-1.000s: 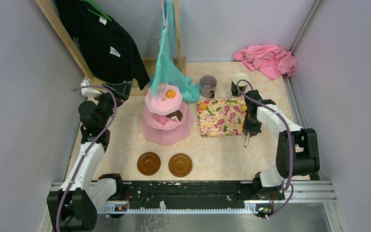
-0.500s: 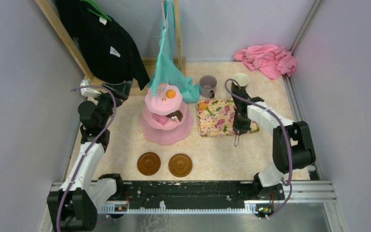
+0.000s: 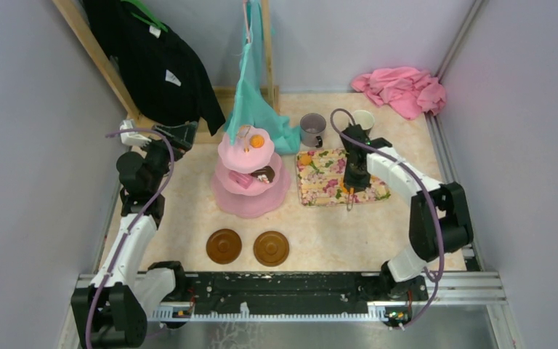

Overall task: Serve the afternoon tea
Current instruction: Adjust the desert at the desert table.

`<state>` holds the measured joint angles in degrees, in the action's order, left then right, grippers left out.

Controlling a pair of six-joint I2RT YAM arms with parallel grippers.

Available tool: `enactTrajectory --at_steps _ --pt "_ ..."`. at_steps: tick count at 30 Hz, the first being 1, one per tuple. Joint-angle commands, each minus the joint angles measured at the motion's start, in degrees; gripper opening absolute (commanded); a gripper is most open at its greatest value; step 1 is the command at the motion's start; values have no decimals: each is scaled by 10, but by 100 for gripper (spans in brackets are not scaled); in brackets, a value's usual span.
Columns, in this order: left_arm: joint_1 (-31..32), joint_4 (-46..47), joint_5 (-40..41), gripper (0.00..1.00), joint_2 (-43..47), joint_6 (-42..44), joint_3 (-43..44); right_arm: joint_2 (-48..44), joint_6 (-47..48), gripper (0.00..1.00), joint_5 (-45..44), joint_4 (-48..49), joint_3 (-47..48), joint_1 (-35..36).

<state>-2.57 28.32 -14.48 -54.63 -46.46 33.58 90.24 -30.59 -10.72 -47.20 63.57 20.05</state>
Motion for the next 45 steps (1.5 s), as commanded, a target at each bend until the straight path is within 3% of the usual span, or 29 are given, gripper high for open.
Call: enactTrajectory --at_steps 1,8,17,35,45 --pt "-5 18 -9 99 3 3 3 -62 10 6 -30 -16 21 -33" --pt "-6 20 -12 99 1 2 3 -82 40 7 -12 -7 -14 -113" --pt "-8 22 -14 99 0 0 4 -45 56 7 10 20 -43 -141" --pt "-17 27 -22 99 -5 -8 3 17 83 7 79 52 -58 -142" --pt "-23 27 -23 99 -7 -7 3 60 76 7 76 49 -18 -82"
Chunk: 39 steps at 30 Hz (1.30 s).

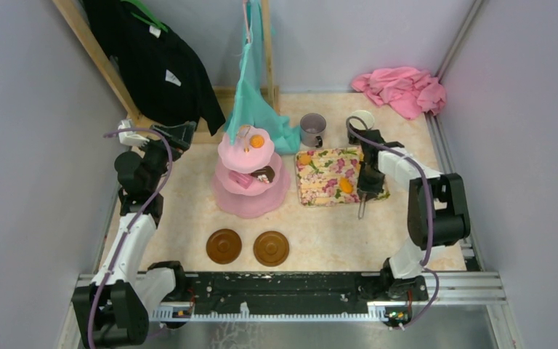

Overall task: Serve the afternoon tea
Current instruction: Adjust the desert at the desert table, then adjust the tray at the center of the board.

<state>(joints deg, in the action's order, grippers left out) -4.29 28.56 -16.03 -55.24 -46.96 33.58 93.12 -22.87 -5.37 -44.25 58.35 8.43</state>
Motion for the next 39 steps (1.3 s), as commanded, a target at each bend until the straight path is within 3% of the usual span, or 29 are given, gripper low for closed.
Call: enactTrajectory --at_steps 1,12,22,39 --pt "-6 25 -8 99 0 -2 3 36 -3 7 22 17 39 42" --pt "-8 26 -10 99 -3 -4 3 26 -20 6 14 2 67 83" --pt "-8 26 -10 99 -7 -2 3 -34 -4 4 -15 -28 124 41" --pt "-8 18 -8 99 -20 7 8 76 19 3 48 20 158 -35"
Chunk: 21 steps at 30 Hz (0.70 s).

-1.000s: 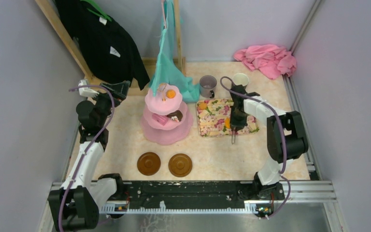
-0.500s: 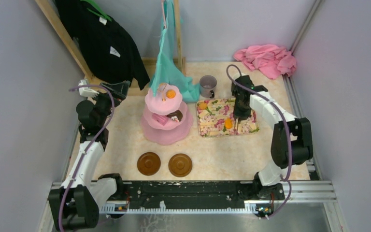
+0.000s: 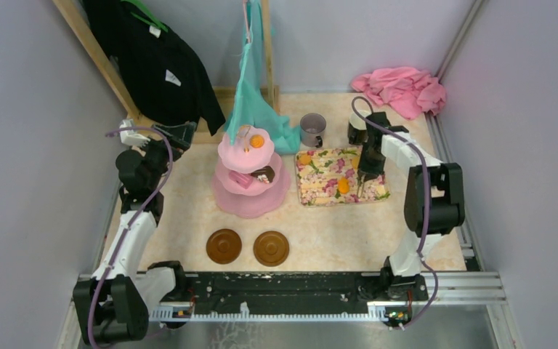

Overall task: Serve the afternoon tea
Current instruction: Adjust the tray at the center of the board.

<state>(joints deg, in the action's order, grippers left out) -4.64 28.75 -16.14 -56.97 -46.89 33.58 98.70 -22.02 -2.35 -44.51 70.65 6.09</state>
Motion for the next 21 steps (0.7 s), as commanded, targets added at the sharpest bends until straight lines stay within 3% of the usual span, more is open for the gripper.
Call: enactTrajectory --at_steps 1,21 --pt "-5 16 -7 99 -4 7 10 26 10 3 21 25 36 -13" --pt "-6 15 -8 99 -10 8 11 61 3 3 35 13 87 -50"
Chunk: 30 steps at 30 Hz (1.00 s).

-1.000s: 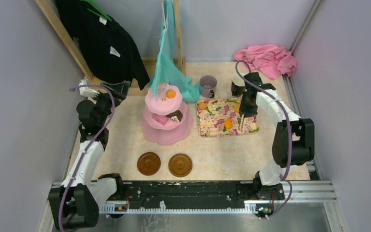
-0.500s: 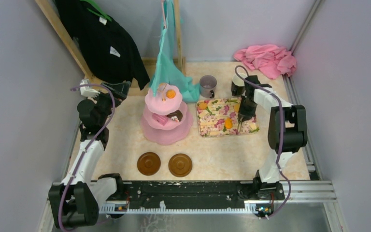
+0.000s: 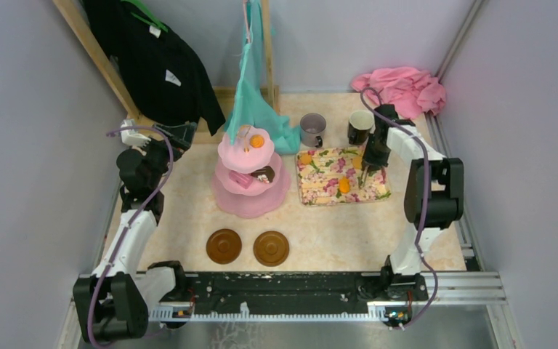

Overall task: Serve the afternoon tea
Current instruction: Adjust the tray at the center of the board.

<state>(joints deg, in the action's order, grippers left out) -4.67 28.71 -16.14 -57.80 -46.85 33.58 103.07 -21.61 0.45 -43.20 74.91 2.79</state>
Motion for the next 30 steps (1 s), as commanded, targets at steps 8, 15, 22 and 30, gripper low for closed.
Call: enactTrajectory --at_steps 8,15,22,30 --pt "-9 14 -9 99 2 8 12 56 5 3 22 -28 59 -24" --pt "-9 12 -10 99 12 6 12 33 14 3 29 -50 29 -24" --pt "-9 6 -13 99 20 9 15 13 8 2 76 -31 -32 -22" --pt "-9 7 -15 99 25 8 16 -10 -12 2 83 -27 -53 18"
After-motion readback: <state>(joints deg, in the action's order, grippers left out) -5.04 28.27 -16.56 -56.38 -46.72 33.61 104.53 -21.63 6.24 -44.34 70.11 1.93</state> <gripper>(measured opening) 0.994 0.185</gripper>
